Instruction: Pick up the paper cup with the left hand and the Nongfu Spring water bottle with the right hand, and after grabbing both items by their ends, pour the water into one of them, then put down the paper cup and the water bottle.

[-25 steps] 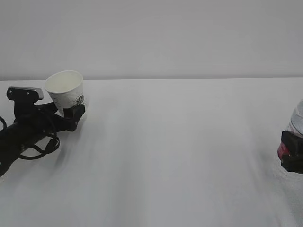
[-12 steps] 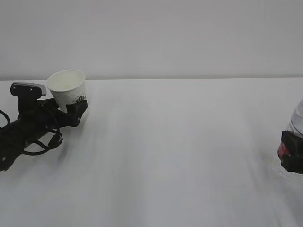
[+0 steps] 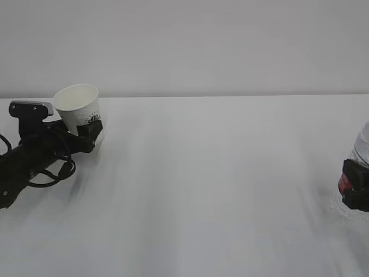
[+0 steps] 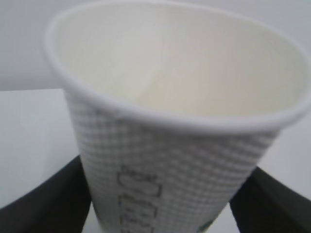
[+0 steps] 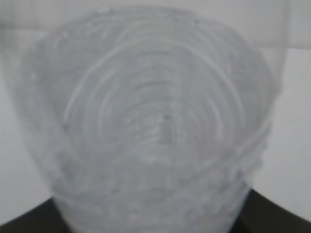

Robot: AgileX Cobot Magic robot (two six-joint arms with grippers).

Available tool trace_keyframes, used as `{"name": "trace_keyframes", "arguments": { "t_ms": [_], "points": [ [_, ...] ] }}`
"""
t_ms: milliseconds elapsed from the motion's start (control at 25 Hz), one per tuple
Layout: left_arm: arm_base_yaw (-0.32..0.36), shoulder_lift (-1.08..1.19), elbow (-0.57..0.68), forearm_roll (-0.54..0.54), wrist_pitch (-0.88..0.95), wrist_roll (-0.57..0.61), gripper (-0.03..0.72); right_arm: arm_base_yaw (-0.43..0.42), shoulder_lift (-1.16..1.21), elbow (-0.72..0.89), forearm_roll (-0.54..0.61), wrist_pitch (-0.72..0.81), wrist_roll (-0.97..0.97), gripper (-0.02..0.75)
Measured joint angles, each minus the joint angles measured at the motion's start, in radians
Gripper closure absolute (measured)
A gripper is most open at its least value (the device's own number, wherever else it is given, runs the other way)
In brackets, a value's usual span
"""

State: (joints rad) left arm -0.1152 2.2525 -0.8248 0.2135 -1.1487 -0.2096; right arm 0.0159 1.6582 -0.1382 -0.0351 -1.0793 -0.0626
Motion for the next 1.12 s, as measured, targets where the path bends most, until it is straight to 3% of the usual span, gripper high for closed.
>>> {"name": "trace_keyframes", "arguments": {
  "t_ms": [440,1120],
  "points": [
    [0.000,0.000,-0.002,-0.002,0.000,-0.001,0.161,0.000,0.000,0.000,0.000,0.000,0.000,0.357],
    [0.000,-0.047,-0.002,0.080,0.000,-0.001,0.179,0.000,0.000,0.000,0.000,0.000,0.000,0.358]
  ]
}}
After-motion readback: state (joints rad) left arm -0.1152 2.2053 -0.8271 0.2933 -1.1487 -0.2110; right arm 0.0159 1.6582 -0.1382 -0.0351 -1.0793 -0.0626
